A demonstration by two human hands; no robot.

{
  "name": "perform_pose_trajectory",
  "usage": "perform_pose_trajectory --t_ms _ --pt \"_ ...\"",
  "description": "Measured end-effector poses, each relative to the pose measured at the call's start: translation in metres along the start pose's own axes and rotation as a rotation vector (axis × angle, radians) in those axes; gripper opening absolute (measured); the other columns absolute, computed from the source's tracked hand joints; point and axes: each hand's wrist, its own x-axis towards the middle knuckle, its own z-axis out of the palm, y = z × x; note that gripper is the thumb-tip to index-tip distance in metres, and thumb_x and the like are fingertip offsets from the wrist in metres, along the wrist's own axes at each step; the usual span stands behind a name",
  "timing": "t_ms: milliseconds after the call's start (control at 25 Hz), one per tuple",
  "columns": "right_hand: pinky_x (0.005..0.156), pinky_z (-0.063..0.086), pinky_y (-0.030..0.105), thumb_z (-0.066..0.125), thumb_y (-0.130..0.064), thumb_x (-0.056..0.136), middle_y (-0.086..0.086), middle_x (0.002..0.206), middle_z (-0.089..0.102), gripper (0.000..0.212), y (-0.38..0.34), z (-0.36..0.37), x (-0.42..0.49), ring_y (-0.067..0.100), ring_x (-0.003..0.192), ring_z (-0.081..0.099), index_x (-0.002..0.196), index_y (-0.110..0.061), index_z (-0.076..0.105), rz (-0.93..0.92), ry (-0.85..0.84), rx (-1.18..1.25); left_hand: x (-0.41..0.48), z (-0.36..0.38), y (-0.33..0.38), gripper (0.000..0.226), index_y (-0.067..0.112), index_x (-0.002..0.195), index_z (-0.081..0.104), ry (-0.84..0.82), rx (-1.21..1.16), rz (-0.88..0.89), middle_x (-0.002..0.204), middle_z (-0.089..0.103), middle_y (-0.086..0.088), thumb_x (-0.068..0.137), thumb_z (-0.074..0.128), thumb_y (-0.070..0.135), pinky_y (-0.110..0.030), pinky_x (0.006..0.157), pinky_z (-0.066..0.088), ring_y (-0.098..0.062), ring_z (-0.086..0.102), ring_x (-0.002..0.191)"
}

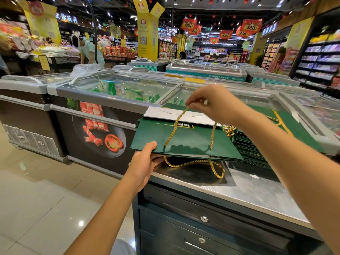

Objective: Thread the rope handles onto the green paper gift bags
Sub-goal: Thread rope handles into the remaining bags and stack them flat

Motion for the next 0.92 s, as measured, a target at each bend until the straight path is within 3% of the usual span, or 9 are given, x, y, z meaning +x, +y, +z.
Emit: perform_pose_trajectory --t_ms 120,200,280,400,560,720,840,920 --pt "0.102 0.050 0.038 0.056 -0.026 0.104 -0.002 0.125 0.070 0.027 0.007 0.023 -0.015 0.012 0.112 0.063 0.125 -0.018 0.071 0.103 -0.014 0.082 -0.002 0.002 0.001 0.023 0.011 0.107 0.066 0.013 0.006 0.012 0.096 0.076 -0.011 0.105 0.044 0.014 -0.046 0.094 0.054 -0.024 0.073 0.084" --pt "0.109 0.045 0.036 0.055 -0.032 0.103 -0.007 0.136 0.064 0.033 0.001 0.033 -0.026 0.007 0.122 0.056 0.133 -0.023 0.066 0.110 -0.043 0.159 -0.002 0.002 0.002 0.022 0.013 0.112 0.065 0.007 0.013 0.017 0.098 0.076 -0.011 0.105 0.045 0.017 -0.045 0.090 0.055 -0.024 0.073 0.083" --pt "0.114 0.040 0.031 0.061 -0.040 0.098 -0.010 0.146 0.056 0.048 -0.013 0.043 -0.037 0.004 0.129 0.049 0.143 -0.026 0.056 0.071 -0.188 0.214 -0.002 0.003 0.005 0.023 0.014 0.118 0.063 -0.005 0.042 0.028 0.103 0.076 -0.012 0.104 0.046 0.020 -0.046 0.090 0.055 -0.026 0.073 0.087" --pt "0.116 0.036 0.035 0.069 -0.044 0.091 -0.006 0.155 0.043 0.075 -0.031 0.063 -0.045 0.013 0.141 0.040 0.156 -0.026 0.035 -0.036 -0.307 0.073 -0.004 0.009 0.014 0.022 0.018 0.120 0.064 0.001 0.113 0.082 0.104 0.076 -0.008 0.103 0.050 0.023 -0.045 0.091 0.055 -0.026 0.073 0.097" --pt "0.107 0.040 0.044 0.059 -0.021 0.097 -0.004 0.158 0.039 0.073 -0.037 0.071 -0.041 0.025 0.138 0.043 0.160 -0.027 0.023 -0.063 -0.043 -0.180 -0.011 0.023 0.026 0.020 0.024 0.117 0.064 -0.025 0.210 0.203 0.103 0.077 -0.002 0.101 0.055 0.031 -0.041 0.091 0.057 -0.021 0.073 0.100" --pt "0.092 0.050 0.050 0.053 -0.002 0.094 0.000 0.143 0.059 0.074 -0.032 0.061 -0.043 0.030 0.121 0.057 0.159 -0.027 0.031 -0.089 0.189 -0.118 -0.008 0.030 0.037 0.048 0.015 0.118 0.066 -0.165 0.320 0.278 0.105 0.076 -0.008 0.094 0.047 0.052 -0.036 0.090 0.058 -0.022 0.072 0.099" --pt "0.083 0.054 0.034 0.053 0.005 0.094 -0.008 0.124 0.070 0.067 -0.023 0.037 -0.044 0.017 0.105 0.067 0.153 -0.025 0.043 -0.083 0.400 0.080 -0.002 0.029 0.035 0.050 0.013 0.122 0.064 -0.198 0.316 0.285 0.109 0.074 -0.010 0.093 0.044 0.049 -0.035 0.086 0.058 -0.026 0.072 0.099" --pt "0.061 0.044 0.020 0.051 0.004 0.099 -0.025 0.086 0.065 0.047 -0.014 0.016 -0.043 0.000 0.070 0.059 0.139 -0.020 0.055 -0.021 0.536 0.304 0.000 0.031 0.031 0.038 0.015 0.124 0.063 -0.165 0.320 0.257 0.110 0.074 -0.014 0.100 0.052 0.042 -0.039 0.088 0.058 -0.029 0.072 0.099"
